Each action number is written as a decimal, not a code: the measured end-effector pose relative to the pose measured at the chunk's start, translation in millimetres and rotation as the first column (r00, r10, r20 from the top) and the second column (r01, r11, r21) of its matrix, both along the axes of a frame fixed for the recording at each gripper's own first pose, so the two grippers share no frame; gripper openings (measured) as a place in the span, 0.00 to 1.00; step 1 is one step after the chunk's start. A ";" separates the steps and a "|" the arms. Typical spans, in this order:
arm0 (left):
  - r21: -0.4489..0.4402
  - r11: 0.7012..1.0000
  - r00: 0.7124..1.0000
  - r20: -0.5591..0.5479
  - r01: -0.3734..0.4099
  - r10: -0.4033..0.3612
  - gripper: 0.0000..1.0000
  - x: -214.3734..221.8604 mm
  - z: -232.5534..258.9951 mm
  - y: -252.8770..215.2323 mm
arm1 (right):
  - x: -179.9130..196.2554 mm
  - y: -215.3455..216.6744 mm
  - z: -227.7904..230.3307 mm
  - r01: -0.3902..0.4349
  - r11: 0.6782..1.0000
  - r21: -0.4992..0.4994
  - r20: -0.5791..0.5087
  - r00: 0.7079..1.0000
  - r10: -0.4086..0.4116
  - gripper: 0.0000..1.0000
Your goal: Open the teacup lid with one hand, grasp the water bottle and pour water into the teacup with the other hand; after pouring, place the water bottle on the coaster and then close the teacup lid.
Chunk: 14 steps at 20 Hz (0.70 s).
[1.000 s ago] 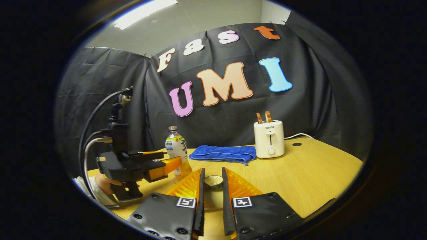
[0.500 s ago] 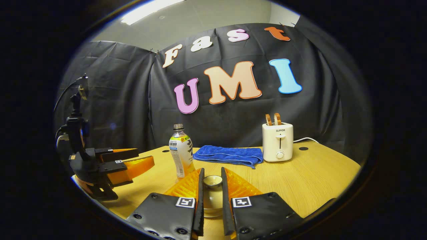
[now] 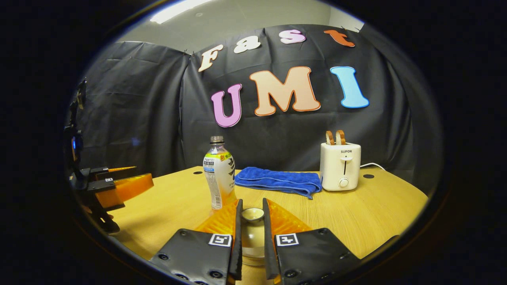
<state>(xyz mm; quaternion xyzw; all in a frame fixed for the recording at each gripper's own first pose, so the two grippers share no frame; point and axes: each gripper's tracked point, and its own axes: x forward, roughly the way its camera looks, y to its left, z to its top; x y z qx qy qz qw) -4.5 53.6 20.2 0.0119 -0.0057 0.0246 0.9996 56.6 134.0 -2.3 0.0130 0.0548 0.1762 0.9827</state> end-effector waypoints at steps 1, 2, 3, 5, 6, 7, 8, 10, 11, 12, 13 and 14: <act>-0.001 1.000 1.000 0.006 -0.002 0.002 0.96 -1.1 0.8 1.7 | 1.4 -0.4 -2.5 0.003 1.000 -0.005 -0.006 1.000 -0.003 0.26; -0.005 1.000 1.000 0.010 0.000 0.000 0.96 -2.3 1.5 1.4 | 2.1 -0.6 -5.9 0.006 1.000 -0.009 -0.011 1.000 -0.007 0.26; -0.007 1.000 1.000 0.013 -0.003 0.003 1.00 -3.3 -0.5 2.3 | 2.8 -0.5 -9.2 0.008 1.000 -0.015 -0.018 1.000 -0.008 0.27; -0.015 1.000 1.000 0.014 -0.002 0.003 0.96 -5.6 -1.1 1.8 | 2.5 0.7 -14.5 0.010 1.000 -0.025 -0.029 1.000 -0.011 0.27; -0.019 1.000 1.000 0.013 0.001 0.000 0.96 -6.3 -1.2 0.7 | 2.9 1.3 -17.4 0.009 0.999 -0.031 -0.033 0.999 -0.010 0.26; -0.024 1.000 1.000 0.013 0.000 0.000 0.96 -6.6 -2.5 0.6 | 3.6 1.8 -18.9 0.012 0.999 -0.038 -0.035 0.999 -0.013 0.27; -0.028 1.000 1.000 0.010 0.004 -0.004 0.96 -7.6 -2.9 -0.1 | 3.0 1.3 -20.2 0.015 0.999 -0.043 -0.034 0.999 -0.017 0.27; -0.033 0.999 1.000 0.010 0.003 -0.002 0.96 -8.9 -4.5 0.7 | 4.1 -0.1 -21.8 0.024 0.999 -0.048 -0.032 0.999 -0.025 0.27; -0.035 0.999 1.000 0.011 0.000 0.000 0.96 -8.8 -5.2 1.0 | 4.3 -0.3 -21.8 0.026 0.998 -0.048 -0.034 0.999 -0.028 0.27; -0.037 0.999 1.000 0.012 -0.001 0.002 0.96 -8.7 -4.8 1.4 | 4.5 -1.5 -23.8 0.030 0.998 -0.048 -0.037 0.999 -0.032 0.26; -0.040 0.999 1.000 0.011 -0.002 0.002 0.96 -9.1 -6.3 1.9 | 5.0 -2.9 -25.3 0.035 0.998 -0.050 -0.041 0.998 -0.037 0.27; -0.044 0.999 1.000 0.010 -0.003 0.003 0.96 -8.8 -7.2 1.4 | 3.9 -3.5 -26.6 0.038 0.998 -0.053 -0.046 0.998 -0.040 0.27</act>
